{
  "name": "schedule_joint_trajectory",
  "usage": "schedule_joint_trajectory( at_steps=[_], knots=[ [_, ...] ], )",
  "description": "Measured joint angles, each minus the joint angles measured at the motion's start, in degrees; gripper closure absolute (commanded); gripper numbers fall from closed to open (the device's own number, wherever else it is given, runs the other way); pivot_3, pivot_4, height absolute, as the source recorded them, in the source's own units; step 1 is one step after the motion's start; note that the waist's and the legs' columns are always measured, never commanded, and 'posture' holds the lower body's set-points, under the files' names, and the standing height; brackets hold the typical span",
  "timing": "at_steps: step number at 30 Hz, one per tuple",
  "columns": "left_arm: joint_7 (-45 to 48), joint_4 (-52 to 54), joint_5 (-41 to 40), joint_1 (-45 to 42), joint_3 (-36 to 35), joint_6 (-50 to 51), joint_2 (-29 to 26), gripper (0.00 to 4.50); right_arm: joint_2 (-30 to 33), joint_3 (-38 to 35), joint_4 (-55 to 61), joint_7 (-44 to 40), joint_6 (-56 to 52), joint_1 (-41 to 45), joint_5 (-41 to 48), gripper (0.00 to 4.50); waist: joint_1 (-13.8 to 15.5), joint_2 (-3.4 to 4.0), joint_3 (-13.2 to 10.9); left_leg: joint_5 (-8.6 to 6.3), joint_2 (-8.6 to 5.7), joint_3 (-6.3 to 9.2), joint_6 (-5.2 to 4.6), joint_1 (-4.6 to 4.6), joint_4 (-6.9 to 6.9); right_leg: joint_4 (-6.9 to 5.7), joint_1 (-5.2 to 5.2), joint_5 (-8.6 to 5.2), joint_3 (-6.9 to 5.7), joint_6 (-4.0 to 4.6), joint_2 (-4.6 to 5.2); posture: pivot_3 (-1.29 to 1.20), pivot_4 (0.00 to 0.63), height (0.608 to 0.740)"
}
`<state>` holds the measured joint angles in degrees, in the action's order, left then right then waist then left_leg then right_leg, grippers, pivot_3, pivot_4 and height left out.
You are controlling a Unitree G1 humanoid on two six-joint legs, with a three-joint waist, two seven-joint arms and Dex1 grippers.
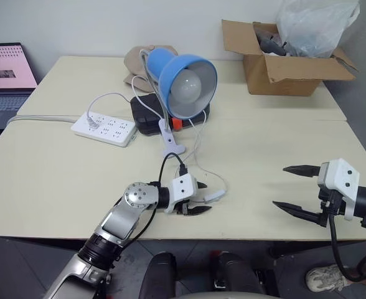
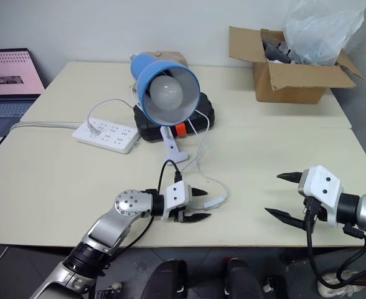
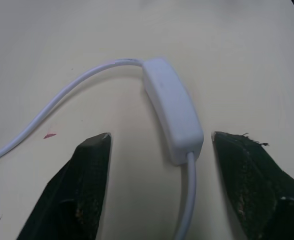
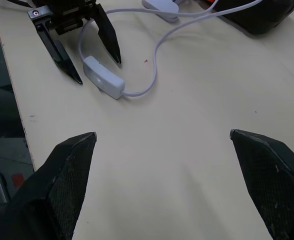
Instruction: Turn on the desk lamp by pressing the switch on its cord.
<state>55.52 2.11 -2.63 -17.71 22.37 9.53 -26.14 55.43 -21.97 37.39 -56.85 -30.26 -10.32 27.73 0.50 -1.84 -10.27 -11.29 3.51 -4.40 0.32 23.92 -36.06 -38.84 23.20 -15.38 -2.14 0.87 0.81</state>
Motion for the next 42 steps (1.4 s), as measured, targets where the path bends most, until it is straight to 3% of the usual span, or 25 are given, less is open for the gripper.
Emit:
schedule_joint_trajectory(
  at_steps=[11, 15, 20, 27, 33, 42],
  knots=[
    [0.9, -0.3, 0.3, 0.0, 0.4, -0.4, 0.0, 4.09, -0.1, 1.2, 0.0, 0.6, 0.9, 1.3, -0.6, 0.00, -0.2, 0.00, 0.0, 0.00, 0.01, 0.05, 0.00, -0.02, -0.01, -0.03, 0.00, 0.00, -0.01, 0.00, -0.03, 0.00, 0.150, 0.740],
    [2.8, -0.1, -0.6, -0.8, -1.2, -0.5, -3.0, 4.09, 0.0, 4.2, 0.3, 0.6, 0.5, 4.2, 0.1, 0.00, -0.5, 0.00, 0.0, 0.00, 0.03, 0.12, 0.00, -0.01, 0.00, -0.04, 0.01, 0.00, -0.04, 0.01, -0.08, 0.00, 0.150, 0.740],
    [6.7, -0.1, -5.1, -2.9, -6.1, 0.6, -6.6, 4.09, 0.1, 10.8, -0.1, 1.1, -4.5, 13.7, 2.8, 0.00, -0.6, 0.00, 0.0, 0.00, 0.04, 0.10, 0.00, 0.00, -0.02, -0.05, 0.03, 0.00, -0.02, 0.01, -0.08, 0.00, 0.150, 0.740],
    [13.1, 0.3, -13.3, -4.1, -9.4, 5.4, -8.6, 4.09, -7.9, 27.0, -5.1, 3.6, -12.0, 31.0, 2.7, 0.00, -0.6, 0.00, 0.0, 0.00, 0.05, 0.08, 0.00, 0.08, 0.01, -0.04, 0.09, -0.03, -0.02, 0.06, -0.09, 0.00, 0.150, 0.740],
    [14.9, 0.5, -16.0, -3.9, -10.8, 8.8, -9.7, 4.09, -13.8, 36.1, -10.5, 3.5, -13.6, 38.2, 0.4, 0.00, -0.6, 0.00, 0.0, 0.00, 0.07, 0.07, 0.00, 0.12, -0.01, -0.05, 0.11, -0.05, -0.03, 0.07, -0.09, 0.00, 0.150, 0.740],
    [15.1, 1.1, -16.5, -3.8, -11.0, 9.8, -10.5, 4.09, -20.0, 42.6, -18.2, 2.7, -13.8, 43.7, -2.2, 0.00, -0.6, -0.01, 0.0, 0.00, 0.08, 0.03, 0.00, 0.12, -0.01, -0.08, 0.12, -0.04, -0.03, 0.07, -0.08, 0.00, 0.150, 0.740]
  ],
)
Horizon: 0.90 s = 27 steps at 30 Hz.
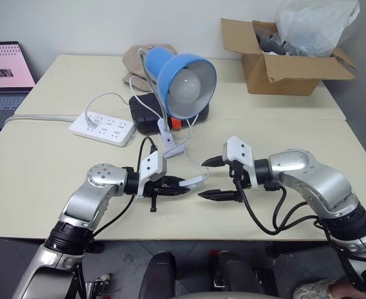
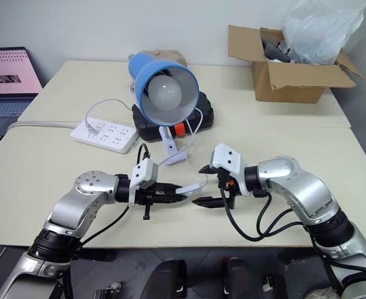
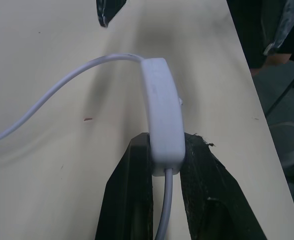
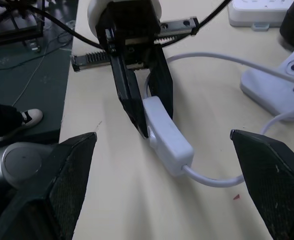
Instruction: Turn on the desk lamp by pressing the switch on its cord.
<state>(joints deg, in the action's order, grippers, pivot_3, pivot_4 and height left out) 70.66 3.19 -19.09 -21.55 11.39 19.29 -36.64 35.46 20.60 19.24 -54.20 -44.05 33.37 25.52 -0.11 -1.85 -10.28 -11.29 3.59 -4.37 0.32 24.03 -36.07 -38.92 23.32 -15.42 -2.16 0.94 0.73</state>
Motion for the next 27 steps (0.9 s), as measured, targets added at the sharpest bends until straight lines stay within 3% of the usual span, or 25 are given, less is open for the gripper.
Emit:
schedule_joint_trajectory(
  at_steps=[13, 16, 21, 27],
  knots=[
    [0.0, 0.9, 1.5, 0.0, 0.4, -1.6, -0.1, 4.09, -4.0, 3.7, -7.6, -1.4, 3.2, 2.0, -5.3, 0.00, 0.0, 0.00, 0.0, 0.00, 0.01, -0.03, 0.00, 0.00, 0.00, -0.02, 0.02, 0.00, 0.01, 0.00, 0.00, 0.00, 0.150, 0.740],
    [0.0, 0.9, 1.9, -0.1, 0.7, -2.3, -0.1, 4.09, -4.1, 3.7, -8.3, -2.0, 3.7, 2.0, -6.5, 0.43, 0.0, 0.00, 0.0, 0.00, 0.01, -0.04, 0.00, -0.01, 0.00, -0.02, 0.02, 0.00, 0.02, 0.00, 0.00, 0.00, 0.150, 0.740],
    [-0.1, 0.9, 2.4, -0.2, 0.7, -2.4, 0.0, 4.09, -4.2, 3.8, -8.7, -2.5, 5.0, 2.0, -7.8, 1.94, 0.0, 0.00, 0.0, 0.00, 0.01, -0.04, 0.00, -0.01, 0.00, -0.03, 0.03, 0.00, 0.01, 0.00, -0.01, 0.00, 0.150, 0.740],
    [-0.3, 0.7, 3.5, -0.6, 0.7, -2.4, 0.1, 4.09, -4.2, 5.0, -9.2, -4.4, 7.8, 2.0, -9.5, 3.26, 0.0, 0.00, 0.0, 0.00, 0.01, -0.05, 0.00, -0.01, 0.00, -0.03, 0.04, 0.00, 0.02, 0.00, -0.01, 0.00, 0.150, 0.740]
  ],
)
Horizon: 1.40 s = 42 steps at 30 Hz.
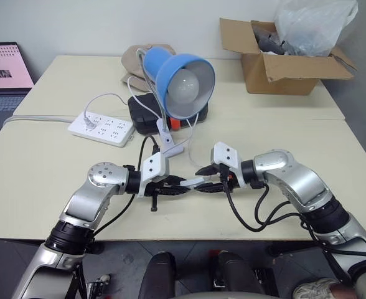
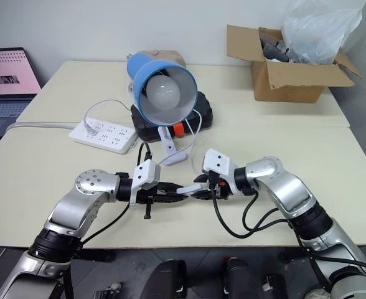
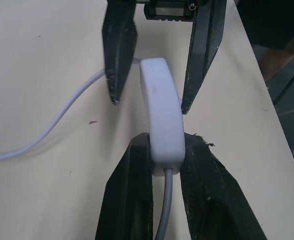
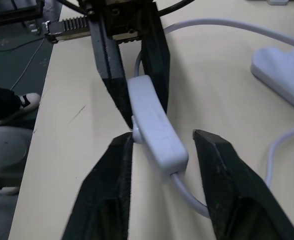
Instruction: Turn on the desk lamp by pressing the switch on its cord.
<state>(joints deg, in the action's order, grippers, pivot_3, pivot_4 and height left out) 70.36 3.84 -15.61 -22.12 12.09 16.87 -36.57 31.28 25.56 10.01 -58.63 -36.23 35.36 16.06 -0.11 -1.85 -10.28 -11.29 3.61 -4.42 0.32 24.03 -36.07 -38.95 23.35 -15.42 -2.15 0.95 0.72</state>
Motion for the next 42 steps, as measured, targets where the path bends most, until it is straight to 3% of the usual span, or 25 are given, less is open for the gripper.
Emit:
schedule_joint_trajectory(
  at_steps=[2, 15, 17, 25, 31, 40, 42],
  knots=[
    [0.3, -0.1, 0.3, -0.1, 0.0, -0.1, 0.0, 4.09, 0.4, 0.4, -0.2, -1.0, 1.0, 0.0, -0.6, 3.63, 0.0, 0.00, 0.0, 0.00, 0.00, 0.00, 0.00, 0.00, 0.00, 0.00, 0.00, 0.00, 0.00, 0.00, 0.00, 0.00, 0.150, 0.740],
    [0.7, -0.1, 1.3, -0.3, 0.0, -1.2, 0.0, 4.09, 0.1, 0.3, -1.0, -2.7, 3.3, 0.0, -1.9, 3.74, 0.0, 0.00, 0.0, 0.00, 0.00, -0.01, 0.00, 0.00, 0.00, 0.00, 0.00, 0.00, 0.01, 0.00, 0.00, 0.00, 0.150, 0.740],
    [0.7, -0.1, 1.6, -0.3, 0.0, -1.6, 0.0, 4.09, 0.0, 0.1, -1.1, -2.8, 3.3, 0.0, -1.8, 3.04, 0.0, 0.00, 0.0, 0.00, 0.00, -0.01, 0.00, 0.00, 0.00, 0.00, 0.00, 0.00, 0.01, 0.00, 0.00, 0.00, 0.150, 0.740],
    [0.1, -0.9, 3.8, -0.6, 1.3, -7.0, 1.0, 4.09, -1.3, -2.0, -1.4, -2.1, 3.6, 0.0, -1.5, 1.30, 0.0, 0.00, 0.0, 0.00, 0.01, -0.03, 0.00, 0.00, 0.00, 0.00, 0.00, 0.00, 0.02, 0.00, 0.00, 0.00, 0.150, 0.740],
    [-6.4, -8.3, 11.3, -3.1, 3.3, -13.9, 4.5, 4.09, 0.4, -5.0, -0.7, 0.0, 5.5, -1.0, -2.0, 0.10, 0.5, 0.00, 0.0, 0.00, -0.03, -0.04, 0.00, 0.01, -0.02, -0.01, 0.00, 0.02, 0.01, -0.02, 0.03, 0.00, 0.150, 0.740],
    [-13.4, -18.7, 17.0, -7.8, 5.3, -20.4, 10.7, 4.09, 10.6, -15.2, 10.1, 3.6, 4.6, -14.1, -2.1, 0.02, 0.5, 0.00, 0.0, 0.00, 0.00, -0.13, 0.00, 0.06, 0.02, 0.02, 0.07, 0.03, 0.06, -0.05, 0.01, 0.00, 0.150, 0.740],
    [-13.9, -20.7, 17.9, -8.1, 5.7, -21.2, 11.2, 3.39, 10.9, -16.4, 12.2, 4.5, 3.6, -16.2, -1.6, 0.00, 0.1, 0.00, 0.0, 0.00, 0.04, -0.10, 0.00, 0.04, 0.01, 0.00, 0.07, 0.03, 0.07, -0.04, -0.06, 0.00, 0.150, 0.740]
  ],
)
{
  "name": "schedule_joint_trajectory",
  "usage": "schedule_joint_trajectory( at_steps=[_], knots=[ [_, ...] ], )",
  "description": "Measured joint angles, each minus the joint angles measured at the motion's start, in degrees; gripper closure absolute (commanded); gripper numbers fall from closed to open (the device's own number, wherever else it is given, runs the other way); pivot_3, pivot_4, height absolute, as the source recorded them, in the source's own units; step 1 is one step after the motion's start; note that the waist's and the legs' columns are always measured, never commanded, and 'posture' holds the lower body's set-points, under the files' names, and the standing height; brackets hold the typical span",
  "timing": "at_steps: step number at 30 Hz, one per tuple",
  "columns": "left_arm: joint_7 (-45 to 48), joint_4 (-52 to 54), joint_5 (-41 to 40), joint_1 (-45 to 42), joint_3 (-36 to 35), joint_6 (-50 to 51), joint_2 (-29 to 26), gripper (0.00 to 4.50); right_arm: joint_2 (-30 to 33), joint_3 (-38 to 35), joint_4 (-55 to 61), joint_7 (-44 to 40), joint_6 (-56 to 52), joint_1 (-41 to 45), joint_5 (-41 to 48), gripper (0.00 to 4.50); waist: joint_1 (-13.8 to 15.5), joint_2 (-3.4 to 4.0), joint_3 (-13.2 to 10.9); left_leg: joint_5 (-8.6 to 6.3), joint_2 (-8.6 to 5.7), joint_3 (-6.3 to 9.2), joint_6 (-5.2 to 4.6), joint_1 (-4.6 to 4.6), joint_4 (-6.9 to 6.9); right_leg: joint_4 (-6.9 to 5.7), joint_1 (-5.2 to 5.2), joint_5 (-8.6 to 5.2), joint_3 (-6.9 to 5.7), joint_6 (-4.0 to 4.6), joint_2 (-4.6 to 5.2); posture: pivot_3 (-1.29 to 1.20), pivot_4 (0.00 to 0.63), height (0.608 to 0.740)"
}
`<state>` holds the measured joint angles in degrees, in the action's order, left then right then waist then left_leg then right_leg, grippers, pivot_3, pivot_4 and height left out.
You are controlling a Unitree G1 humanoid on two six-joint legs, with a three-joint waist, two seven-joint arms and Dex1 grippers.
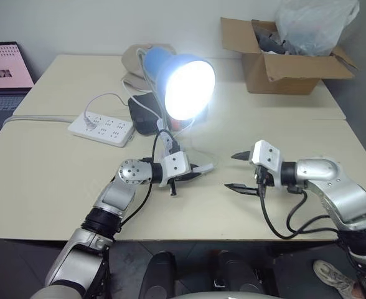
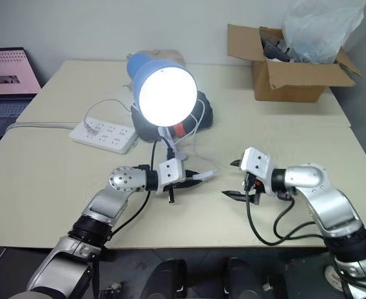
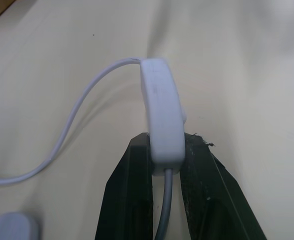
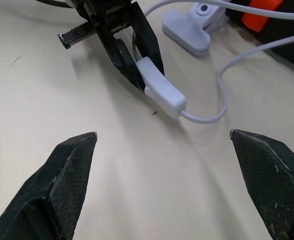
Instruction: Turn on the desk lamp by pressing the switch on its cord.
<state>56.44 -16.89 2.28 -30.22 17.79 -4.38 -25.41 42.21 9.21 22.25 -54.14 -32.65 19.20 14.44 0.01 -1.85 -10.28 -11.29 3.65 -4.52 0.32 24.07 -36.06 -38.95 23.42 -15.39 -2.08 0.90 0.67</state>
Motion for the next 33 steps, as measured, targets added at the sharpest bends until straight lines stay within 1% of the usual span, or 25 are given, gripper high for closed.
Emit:
schedule_joint_trajectory(
  at_steps=[1, 6, 10, 13, 15, 18, 21, 25, 28, 30, 33],
  knots=[
    [-0.2, -1.0, 0.2, -0.2, 0.1, -0.3, 0.3, 3.31, -0.1, -0.4, 0.7, 0.8, -0.8, -0.6, 0.3, 0.00, -0.2, 0.00, 0.0, 0.00, 0.01, 0.00, 0.00, -0.04, 0.00, -0.03, 0.00, 0.00, 0.01, 0.00, 0.00, 0.00, 0.150, 0.740],
    [0.7, -3.0, 0.2, -0.8, 0.2, -1.5, 0.3, 2.27, -1.0, -1.2, 3.1, 4.5, -2.8, -2.9, 0.3, 0.00, -0.1, 0.00, 0.0, 0.01, -0.02, 0.03, 0.01, -0.08, -0.03, -0.05, -0.06, 0.02, 0.00, -0.02, 0.01, 0.00, 0.150, 0.740],
    [2.9, -2.5, -0.6, -0.9, -0.1, -1.6, -0.3, 1.27, -0.9, -1.3, 4.0, 6.0, -3.1, -4.4, 0.2, 0.00, -0.1, 0.00, 0.0, 0.00, -0.04, -0.04, 0.01, -0.05, -0.02, 0.02, -0.06, 0.02, 0.04, -0.03, 0.03, 0.00, 0.150, 0.740],
    [3.9, 0.5, -2.8, 0.2, -1.1, -1.1, -1.1, 0.77, -0.5, -1.4, 3.9, 6.7, -3.0, -5.2, 0.2, 0.00, -0.2, 0.00, 0.0, 0.00, -0.02, -0.04, 0.01, -0.02, -0.01, 0.02, -0.04, 0.01, 0.05, -0.03, 0.03, 0.00, 0.150, 0.740],
    [4.1, 4.5, -4.9, 1.5, -3.0, -0.2, -2.7, 0.38, -0.3, -1.7, 3.9, 6.8, -2.7, -5.4, 0.2, 0.00, -0.2, 0.00, 0.0, 0.00, 0.01, -0.01, 0.01, -0.04, -0.01, 0.01, -0.05, 0.01, 0.04, -0.03, 0.01, 0.00, 0.150, 0.740],
    [4.0, 10.8, -7.2, 5.0, -6.1, 2.8, -5.5, 0.38, -0.1, -2.7, 3.8, 6.7, -1.8, -5.9, 0.3, 0.00, -0.4, 0.00, 0.0, 0.00, 0.02, -0.03, 0.01, -0.08, 0.00, -0.01, -0.05, 0.01, 0.06, -0.03, 0.01, 0.00, 0.150, 0.740],
    [2.1, 18.5, -9.1, 11.4, -10.6, 7.4, -8.7, 0.38, 0.3, -4.6, 3.0, 6.4, 1.8, -7.1, 0.2, 0.00, -0.4, 0.00, 0.0, 0.00, 0.02, -0.04, 0.01, -0.10, 0.01, 0.02, -0.06, 0.01, 0.07, -0.03, 0.03, 0.00, 0.150, 0.740],
    [-5.1, 27.5, -12.3, 17.3, -18.8, 14.1, -8.9, 0.38, 1.3, -9.4, 1.6, 4.0, 6.3, -8.7, 1.9, 0.00, 0.0, -0.02, 0.0, 0.00, -0.02, 0.00, 0.01, -0.09, -0.01, 0.02, -0.10, 0.01, 0.00, -0.04, 0.10, 0.00, 0.150, 0.740],
    [-7.5, 32.8, -16.1, 21.0, -24.5, 19.7, -10.0, 0.38, 2.2, -13.5, 1.5, 1.3, 9.2, -10.7, 4.5, 0.00, 0.0, -0.02, 0.0, 0.00, -0.03, -0.02, 0.01, -0.13, 0.00, 0.04, -0.13, 0.01, 0.02, -0.04, 0.12, 0.00, 0.150, 0.740],
    [-7.5, 34.9, -18.1, 24.3, -27.0, 22.2, -11.6, 0.38, 3.6, -15.4, 1.1, -0.6, 10.3, -11.4, 5.6, 0.00, -0.1, -0.02, 0.0, 0.00, -0.03, -0.03, 0.01, -0.15, 0.01, 0.05, -0.13, 0.01, 0.03, -0.03, 0.12, 0.00, 0.150, 0.740],
    [-7.1, 37.3, -20.5, 27.1, -27.7, 24.1, -12.2, 0.38, 5.0, -16.5, 0.2, -3.0, 11.1, -11.5, 6.7, 0.00, -0.1, -0.03, 0.0, 0.00, -0.02, 0.00, 0.01, -0.17, 0.01, 0.04, -0.14, 0.01, 0.00, -0.02, 0.13, 0.00, 0.150, 0.740]
  ],
)
